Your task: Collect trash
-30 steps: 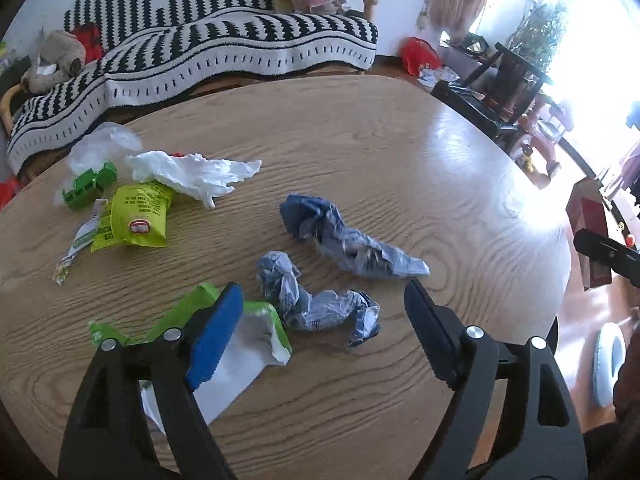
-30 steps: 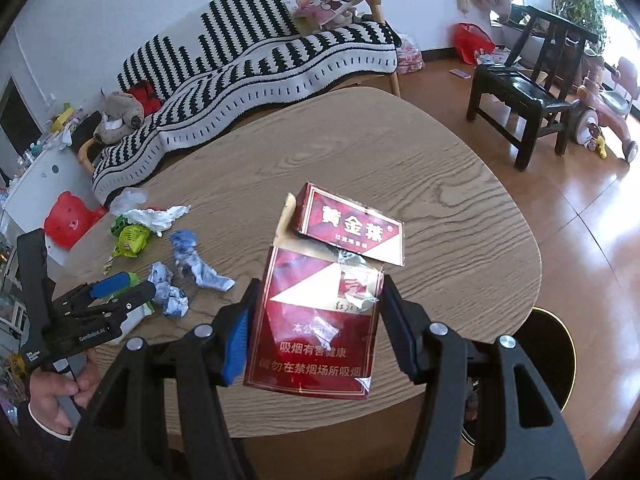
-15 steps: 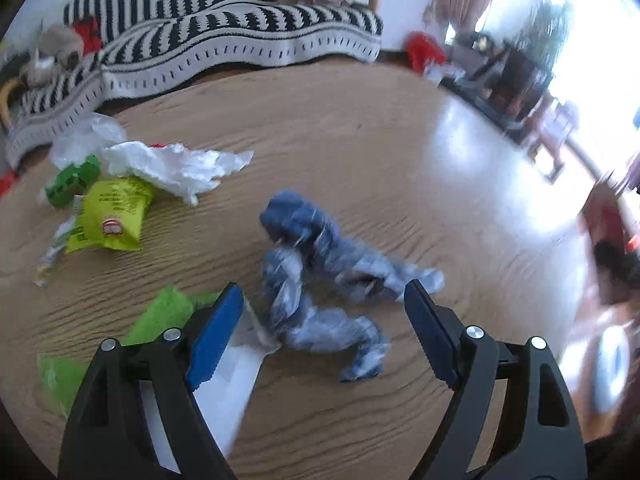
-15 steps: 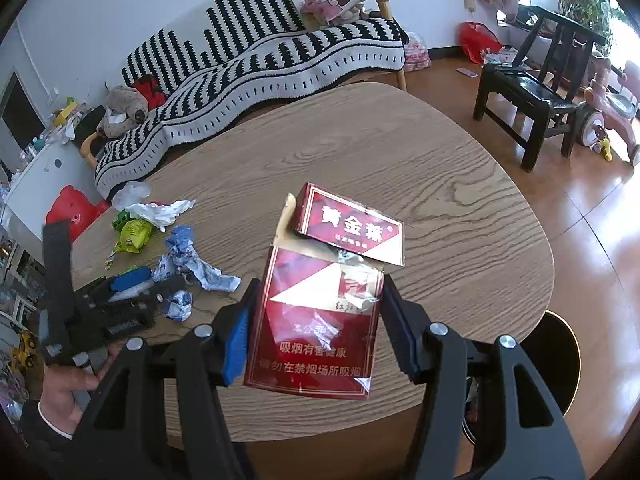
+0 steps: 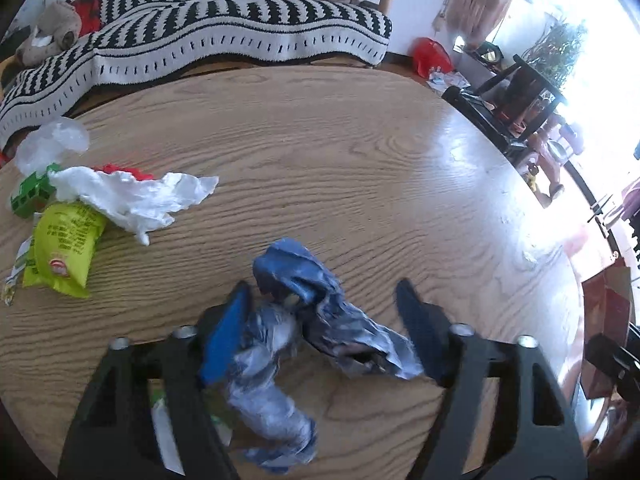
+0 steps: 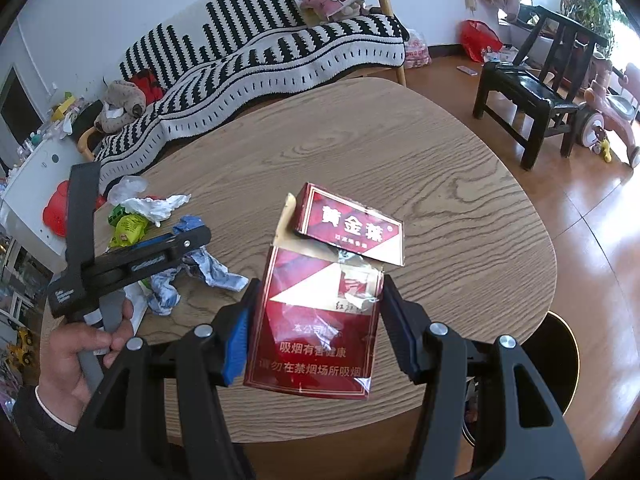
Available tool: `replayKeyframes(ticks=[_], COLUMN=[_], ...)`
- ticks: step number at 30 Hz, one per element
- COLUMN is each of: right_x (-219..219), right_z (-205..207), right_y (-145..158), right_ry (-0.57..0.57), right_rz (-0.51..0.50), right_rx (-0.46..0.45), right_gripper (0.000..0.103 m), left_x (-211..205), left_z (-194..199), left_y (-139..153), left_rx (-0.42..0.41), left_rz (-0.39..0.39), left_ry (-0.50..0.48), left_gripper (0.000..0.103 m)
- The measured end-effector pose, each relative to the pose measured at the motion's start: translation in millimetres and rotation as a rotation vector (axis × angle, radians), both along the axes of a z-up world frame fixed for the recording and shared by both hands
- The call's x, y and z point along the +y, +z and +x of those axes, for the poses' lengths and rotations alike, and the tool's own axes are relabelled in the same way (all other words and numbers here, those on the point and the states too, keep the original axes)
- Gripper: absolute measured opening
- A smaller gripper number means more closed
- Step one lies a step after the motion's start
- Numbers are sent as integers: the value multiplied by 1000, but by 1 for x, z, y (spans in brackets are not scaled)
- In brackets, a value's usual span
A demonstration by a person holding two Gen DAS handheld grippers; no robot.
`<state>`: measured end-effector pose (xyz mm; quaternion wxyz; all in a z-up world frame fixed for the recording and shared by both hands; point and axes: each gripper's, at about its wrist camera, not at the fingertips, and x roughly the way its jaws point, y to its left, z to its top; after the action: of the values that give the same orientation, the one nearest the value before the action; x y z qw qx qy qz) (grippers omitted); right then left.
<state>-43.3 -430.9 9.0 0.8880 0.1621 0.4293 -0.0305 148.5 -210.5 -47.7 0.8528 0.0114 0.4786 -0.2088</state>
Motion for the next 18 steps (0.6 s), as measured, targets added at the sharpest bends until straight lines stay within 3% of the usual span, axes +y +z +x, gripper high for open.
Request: replayKeyframes(ticks=[1,3,8,13,18], right_x=[0,0,-3,-9,-17], right_z=[0,0,-1,-8,-17], right_y=[0,0,0,2,0], right_ry=[0,1,-7,-25,-41], right_rz=[-2,-1,-2,3,6], right_rx=[0,0,-2,-14,-12], right_gripper=[58,58,58,58,58], left_x=[-2,-3,-7,2,-10], left_z=[2,4,-7,-14,-18], left_y=[-2,-3,15,46,37], left_rx=[6,12,-63,-128,-73], left_rz=[-4,-15,-25,-139,-126], left_ry=[2,4,-8,5,-43], left_gripper=[43,36,35,35,36])
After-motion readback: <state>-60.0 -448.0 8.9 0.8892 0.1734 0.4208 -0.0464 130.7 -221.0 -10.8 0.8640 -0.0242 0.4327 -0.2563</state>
